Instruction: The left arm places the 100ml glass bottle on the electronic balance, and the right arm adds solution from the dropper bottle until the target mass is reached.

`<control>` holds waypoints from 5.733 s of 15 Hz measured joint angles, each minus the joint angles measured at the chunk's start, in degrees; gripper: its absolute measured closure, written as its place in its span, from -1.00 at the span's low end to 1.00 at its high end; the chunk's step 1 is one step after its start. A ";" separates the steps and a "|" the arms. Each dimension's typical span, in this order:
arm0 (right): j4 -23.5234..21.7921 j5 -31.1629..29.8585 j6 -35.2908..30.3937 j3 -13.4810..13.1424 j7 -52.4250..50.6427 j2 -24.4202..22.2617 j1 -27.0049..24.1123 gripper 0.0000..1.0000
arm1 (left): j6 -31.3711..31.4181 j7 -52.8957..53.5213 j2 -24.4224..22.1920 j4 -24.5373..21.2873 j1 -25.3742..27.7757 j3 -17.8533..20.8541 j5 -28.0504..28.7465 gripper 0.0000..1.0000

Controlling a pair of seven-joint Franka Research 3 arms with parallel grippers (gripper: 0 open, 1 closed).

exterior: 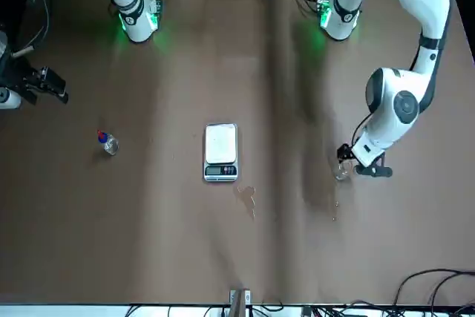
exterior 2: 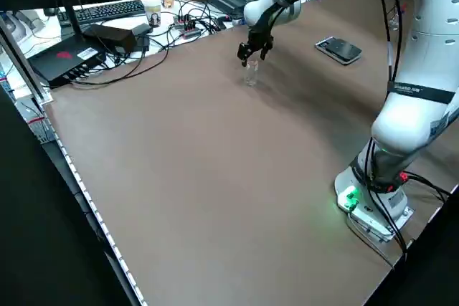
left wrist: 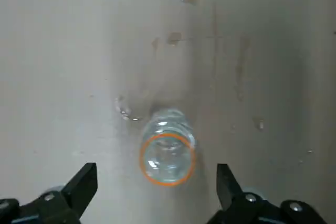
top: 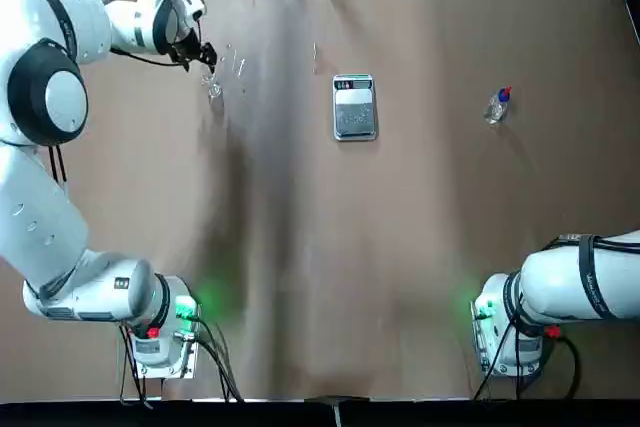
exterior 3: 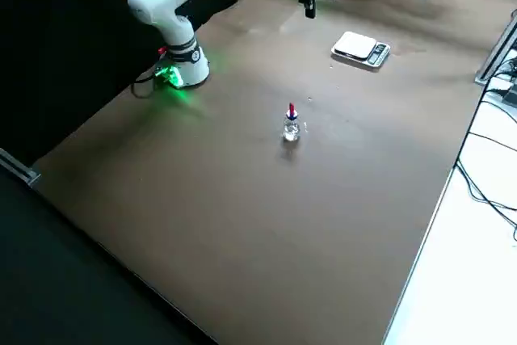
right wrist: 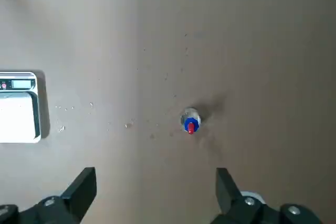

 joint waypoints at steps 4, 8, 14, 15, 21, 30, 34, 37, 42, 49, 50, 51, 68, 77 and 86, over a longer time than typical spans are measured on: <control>0.00 0.00 0.07 -0.10 0.00 0.00 -0.10 -1.00 | 2.23 -0.46 1.47 -0.01 -0.48 0.00 0.00 -1.00; 0.00 0.00 0.16 -0.12 0.00 0.00 -0.10 -1.00 | 4.18 -0.47 3.48 0.46 -0.36 0.02 0.00 -0.89; 0.00 -0.02 0.18 0.05 -0.03 0.00 -0.06 -1.00 | 4.23 -0.47 4.24 1.83 -0.35 0.03 0.00 -0.44; 0.00 -0.03 0.18 0.04 -0.03 0.00 -0.07 -1.00 | 4.23 -0.47 4.29 1.90 -0.35 0.03 0.00 -0.33; 0.00 -0.03 0.18 -0.13 -0.02 0.00 -0.15 -1.00 | 4.22 -1.85 4.32 1.98 -0.28 0.10 0.00 -0.08; 0.00 -0.03 0.18 -0.14 -0.02 0.00 -0.15 -1.00 | -0.87 -1.89 3.70 2.72 -0.22 0.13 0.00 -0.08; 0.00 -0.03 0.18 -0.15 -0.02 0.00 -0.15 -1.00 | -1.18 -1.92 3.70 3.66 -0.22 0.11 0.00 -0.19; 0.00 -0.03 0.18 -0.15 -0.02 0.00 -0.15 -1.00 | -1.46 -2.25 3.70 3.72 -0.25 0.09 0.00 -0.26; 0.00 -0.03 0.18 -0.15 -0.02 0.00 -0.15 -1.00 | -1.74 -2.56 4.00 3.71 -0.25 0.10 0.00 -0.20; 0.00 -0.03 0.18 -0.14 -0.02 0.00 -0.15 -1.00 | -1.72 -2.61 4.12 4.41 -0.24 0.11 0.00 0.03; 0.00 -0.02 0.18 -0.14 -0.02 0.00 -0.15 -1.00 | -1.82 -2.61 4.11 5.06 -0.25 0.07 0.00 0.03; 0.00 -0.02 0.18 -0.14 -0.02 0.00 -0.15 -1.00 | -2.39 -2.61 4.06 5.87 -0.39 -0.06 0.00 0.03; 0.00 2.58 2.83 0.36 -0.02 0.01 0.09 -1.00 | -30.17 -43.13 19.90 42.11 -40.42 5.81 0.00 0.03; -0.19 4.17 4.53 -0.16 0.13 0.13 -1.30 -1.00 | -24.23 -47.26 25.97 50.13 -45.06 5.90 -2.55 0.03; -0.26 4.20 0.96 0.18 -0.01 0.29 -3.30 -1.00 | -20.31 -47.24 28.35 50.26 -46.83 5.92 -2.55 0.03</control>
